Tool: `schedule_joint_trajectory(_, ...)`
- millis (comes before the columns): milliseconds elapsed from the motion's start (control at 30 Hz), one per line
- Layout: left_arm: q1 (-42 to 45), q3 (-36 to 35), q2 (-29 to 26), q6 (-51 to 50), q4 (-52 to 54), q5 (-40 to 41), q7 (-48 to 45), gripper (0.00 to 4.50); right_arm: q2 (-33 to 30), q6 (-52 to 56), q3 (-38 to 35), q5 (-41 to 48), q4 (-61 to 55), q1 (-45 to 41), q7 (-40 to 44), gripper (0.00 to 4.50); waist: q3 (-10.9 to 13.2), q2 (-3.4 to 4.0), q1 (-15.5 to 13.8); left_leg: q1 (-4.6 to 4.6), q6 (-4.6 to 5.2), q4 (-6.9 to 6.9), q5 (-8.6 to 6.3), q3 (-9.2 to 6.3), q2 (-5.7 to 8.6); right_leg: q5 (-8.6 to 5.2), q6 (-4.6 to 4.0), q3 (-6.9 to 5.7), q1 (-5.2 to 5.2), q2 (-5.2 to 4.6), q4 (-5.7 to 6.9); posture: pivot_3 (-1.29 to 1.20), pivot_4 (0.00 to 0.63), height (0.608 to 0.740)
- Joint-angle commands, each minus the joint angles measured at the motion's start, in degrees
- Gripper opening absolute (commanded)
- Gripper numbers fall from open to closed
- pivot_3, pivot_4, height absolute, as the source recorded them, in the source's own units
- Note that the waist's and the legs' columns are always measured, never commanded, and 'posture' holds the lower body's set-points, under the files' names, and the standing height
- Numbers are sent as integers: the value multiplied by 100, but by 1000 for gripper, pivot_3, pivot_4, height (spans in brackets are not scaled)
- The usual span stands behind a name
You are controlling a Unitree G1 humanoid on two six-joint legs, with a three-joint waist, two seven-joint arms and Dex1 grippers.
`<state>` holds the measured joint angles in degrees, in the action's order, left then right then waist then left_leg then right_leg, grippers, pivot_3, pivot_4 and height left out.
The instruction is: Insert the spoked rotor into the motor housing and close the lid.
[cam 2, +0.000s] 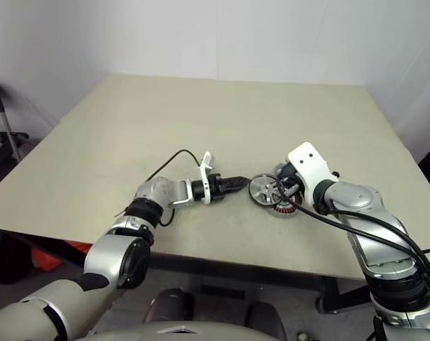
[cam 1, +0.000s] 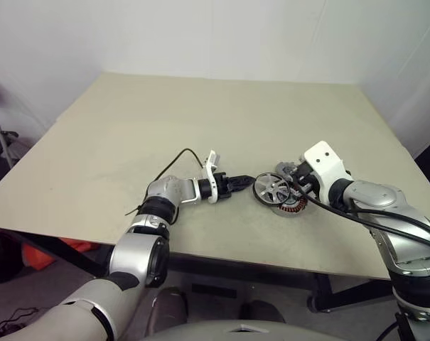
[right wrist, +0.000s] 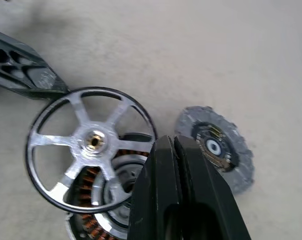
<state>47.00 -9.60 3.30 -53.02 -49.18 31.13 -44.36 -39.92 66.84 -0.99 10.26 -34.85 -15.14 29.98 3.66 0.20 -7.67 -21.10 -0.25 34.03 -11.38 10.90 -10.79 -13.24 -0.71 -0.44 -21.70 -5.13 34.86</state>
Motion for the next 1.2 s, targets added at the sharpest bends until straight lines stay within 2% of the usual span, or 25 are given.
schedule_joint_trajectory(33,16,-55,77,22,236,45,95,1719,-20,-28,-109,130,-119,-159,1,0,0,0,0,0,0,0,0,0,0,0,0,-1,-1,0,0,0,0,740)
schedule_joint_trajectory(467,-197,55,98,131,489,-21,163,1719,74,-369,0,728,-346,59,273,0,0,0,1,0,-1,-1,0,0,-1,-1,1,0,-2,1,-1,0,0,740)
schedule_joint_trajectory(567,-285,45,74,101,591,-4,199,1759,25,-435,108,685,-220,87,225,643,0,0,2,0,-1,-1,0,0,-1,-1,1,-1,-2,1,-2,0,0,740)
schedule_joint_trajectory(667,-387,55,68,84,689,3,238,1759,-77,-571,210,640,-223,144,250,1595,0,0,3,-2,-1,-2,0,0,-1,-1,2,-1,-3,1,-3,0,0,740)
schedule_joint_trajectory(1000,-436,73,104,125,753,-10,326,1759,-136,-790,507,521,-75,232,167,1595,0,0,11,-2,-1,-3,0,0,-1,-2,3,-1,-3,1,-4,0,0,740)
schedule_joint_trajectory(1200,-439,93,94,141,756,-34,328,1759,-158,-695,275,581,-162,57,120,1595,0,0,21,-3,0,-3,0,0,0,-2,4,-1,-4,1,-5,0,0,740)
